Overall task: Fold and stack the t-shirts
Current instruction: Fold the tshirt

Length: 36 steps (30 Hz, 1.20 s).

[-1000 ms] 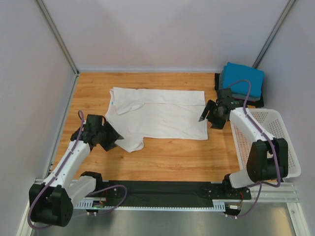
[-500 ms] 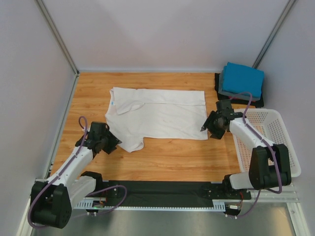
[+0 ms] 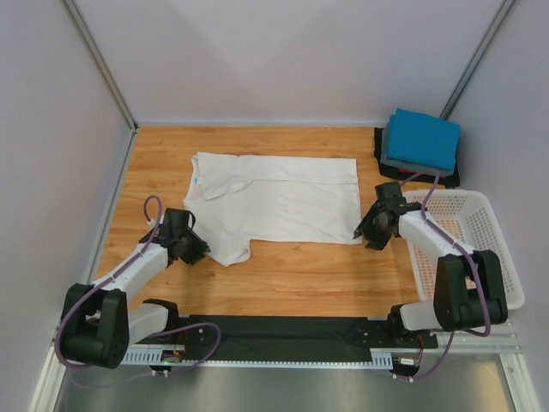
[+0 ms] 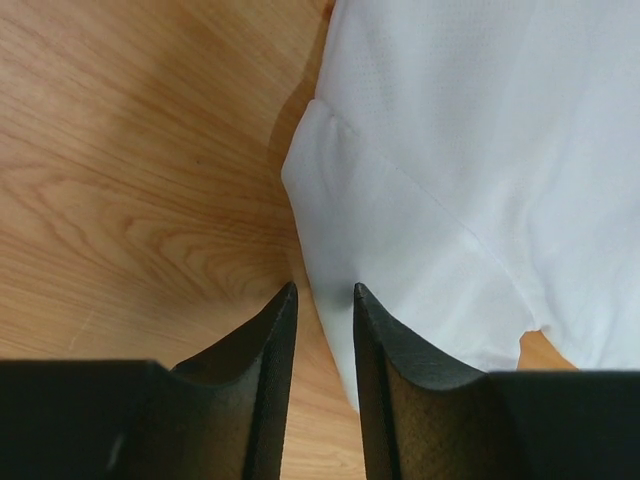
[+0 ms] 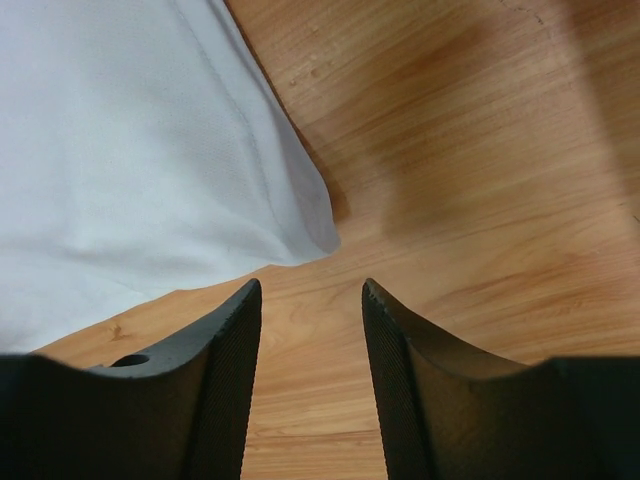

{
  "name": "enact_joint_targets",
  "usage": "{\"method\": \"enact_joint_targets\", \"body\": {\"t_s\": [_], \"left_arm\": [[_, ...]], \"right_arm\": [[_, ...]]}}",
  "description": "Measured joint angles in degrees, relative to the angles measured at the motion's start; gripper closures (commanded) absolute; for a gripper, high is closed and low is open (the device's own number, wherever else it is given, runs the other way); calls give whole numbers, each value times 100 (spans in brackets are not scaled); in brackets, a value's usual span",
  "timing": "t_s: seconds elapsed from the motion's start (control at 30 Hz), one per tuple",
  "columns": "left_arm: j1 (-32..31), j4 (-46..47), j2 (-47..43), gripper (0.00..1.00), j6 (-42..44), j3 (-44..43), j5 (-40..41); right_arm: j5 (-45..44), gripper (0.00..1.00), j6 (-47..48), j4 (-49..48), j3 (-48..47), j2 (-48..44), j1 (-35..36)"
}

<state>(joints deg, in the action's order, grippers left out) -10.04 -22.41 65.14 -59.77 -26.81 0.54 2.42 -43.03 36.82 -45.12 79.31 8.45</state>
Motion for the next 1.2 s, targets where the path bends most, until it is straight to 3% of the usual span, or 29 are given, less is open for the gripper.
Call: {"method": "enact_joint_targets", "body": {"t_s": [0.23,0.37,0.47,0.57,0.87,1.2], "left_arm": [[0,107,273,72,66,-140,37],[0,98,380,83,111,-201,83],[0,15,398,98,157,-236,138],[0,-146,393,100,216,-319,179],[0,-636,190,100,595,-984,306],[0,-964,315,100,1001,-2138,448]], "right_arm": [[-70,67,-74,-166,22,229,0],[-87,78,-90,-254,22,409,0],[-92,90,-98,-286,20,492,0],[-179,100,-114,-289,17,501,0],[-310,100,-138,-210,-120,492,0],[-361,100,-179,-44,-903,492,0]]}}
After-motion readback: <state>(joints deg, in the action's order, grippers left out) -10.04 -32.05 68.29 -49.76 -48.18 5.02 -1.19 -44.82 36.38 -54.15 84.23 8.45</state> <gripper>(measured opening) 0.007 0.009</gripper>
